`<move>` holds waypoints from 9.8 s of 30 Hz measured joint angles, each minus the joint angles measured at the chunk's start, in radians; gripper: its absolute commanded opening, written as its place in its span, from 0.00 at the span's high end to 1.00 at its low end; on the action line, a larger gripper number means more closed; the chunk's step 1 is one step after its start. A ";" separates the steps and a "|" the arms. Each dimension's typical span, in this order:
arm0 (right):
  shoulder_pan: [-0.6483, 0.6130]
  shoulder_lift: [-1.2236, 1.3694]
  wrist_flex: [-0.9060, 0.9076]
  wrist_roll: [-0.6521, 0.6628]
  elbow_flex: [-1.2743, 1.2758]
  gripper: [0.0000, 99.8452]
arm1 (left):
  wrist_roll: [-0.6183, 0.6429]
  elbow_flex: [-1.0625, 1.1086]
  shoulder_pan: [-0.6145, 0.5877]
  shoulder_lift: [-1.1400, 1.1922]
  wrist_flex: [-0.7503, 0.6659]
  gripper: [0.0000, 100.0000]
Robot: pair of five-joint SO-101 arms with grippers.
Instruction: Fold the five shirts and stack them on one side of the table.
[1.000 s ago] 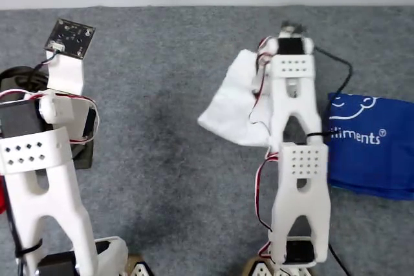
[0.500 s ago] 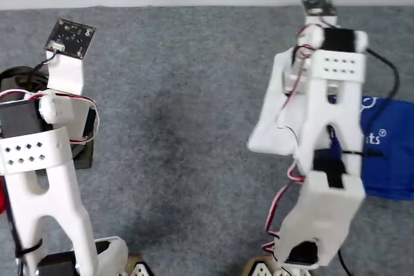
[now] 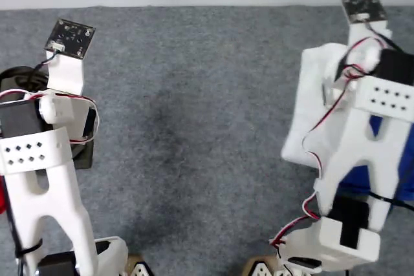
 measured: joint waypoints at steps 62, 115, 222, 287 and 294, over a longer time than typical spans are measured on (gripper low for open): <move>0.479 0.276 -0.491 0.319 0.000 0.76 | 0.000 0.000 0.000 0.000 0.000 0.98; 0.192 0.715 -0.640 0.307 -0.077 0.99 | 0.000 0.000 0.000 0.000 0.000 0.98; -0.078 -0.227 -0.002 -0.272 0.517 0.99 | -0.129 0.187 -0.331 0.436 -0.396 0.78; 0.058 -0.592 -0.002 -0.127 0.786 0.99 | 0.101 -0.100 0.683 -0.041 -0.101 0.99; 0.058 -0.592 -0.006 -0.127 0.786 0.99 | -0.006 -0.100 0.341 -0.072 -0.018 0.99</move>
